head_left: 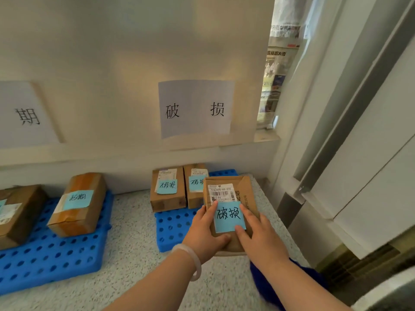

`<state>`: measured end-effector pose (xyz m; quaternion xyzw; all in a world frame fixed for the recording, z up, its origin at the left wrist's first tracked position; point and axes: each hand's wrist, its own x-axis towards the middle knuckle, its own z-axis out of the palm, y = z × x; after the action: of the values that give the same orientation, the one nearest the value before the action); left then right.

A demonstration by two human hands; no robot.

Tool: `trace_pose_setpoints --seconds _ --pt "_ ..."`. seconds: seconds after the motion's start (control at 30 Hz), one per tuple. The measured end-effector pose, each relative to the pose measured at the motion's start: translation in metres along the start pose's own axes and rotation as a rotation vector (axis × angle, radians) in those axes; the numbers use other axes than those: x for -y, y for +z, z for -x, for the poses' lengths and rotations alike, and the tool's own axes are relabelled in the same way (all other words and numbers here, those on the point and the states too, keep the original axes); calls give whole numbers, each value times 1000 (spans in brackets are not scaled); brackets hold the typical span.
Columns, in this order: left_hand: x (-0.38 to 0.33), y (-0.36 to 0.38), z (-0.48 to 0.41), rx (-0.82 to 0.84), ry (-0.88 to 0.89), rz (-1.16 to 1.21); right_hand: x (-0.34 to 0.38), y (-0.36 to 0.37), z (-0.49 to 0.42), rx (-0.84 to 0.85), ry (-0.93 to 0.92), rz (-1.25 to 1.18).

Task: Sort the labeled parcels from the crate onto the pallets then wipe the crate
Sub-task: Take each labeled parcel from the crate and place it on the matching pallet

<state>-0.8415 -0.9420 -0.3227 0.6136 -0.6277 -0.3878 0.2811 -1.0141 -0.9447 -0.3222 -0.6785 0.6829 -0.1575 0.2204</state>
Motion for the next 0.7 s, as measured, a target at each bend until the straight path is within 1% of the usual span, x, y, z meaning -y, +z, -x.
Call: trace_pose_setpoints --seconds 0.17,0.3,0.43,0.57,0.7 --pt "-20 22 -81 -12 -88 39 -28 -18 -79 -35 29 -14" --pt "-17 46 -123 -3 -177 42 -52 -13 -119 14 80 -12" --pt "-1 58 -148 56 -228 -44 -72 9 -148 84 80 -69" --pt "19 61 -160 96 -257 -99 -81 30 -166 204 69 -115" --pt "30 63 -168 71 -249 -77 -80 37 -176 211 40 -68"
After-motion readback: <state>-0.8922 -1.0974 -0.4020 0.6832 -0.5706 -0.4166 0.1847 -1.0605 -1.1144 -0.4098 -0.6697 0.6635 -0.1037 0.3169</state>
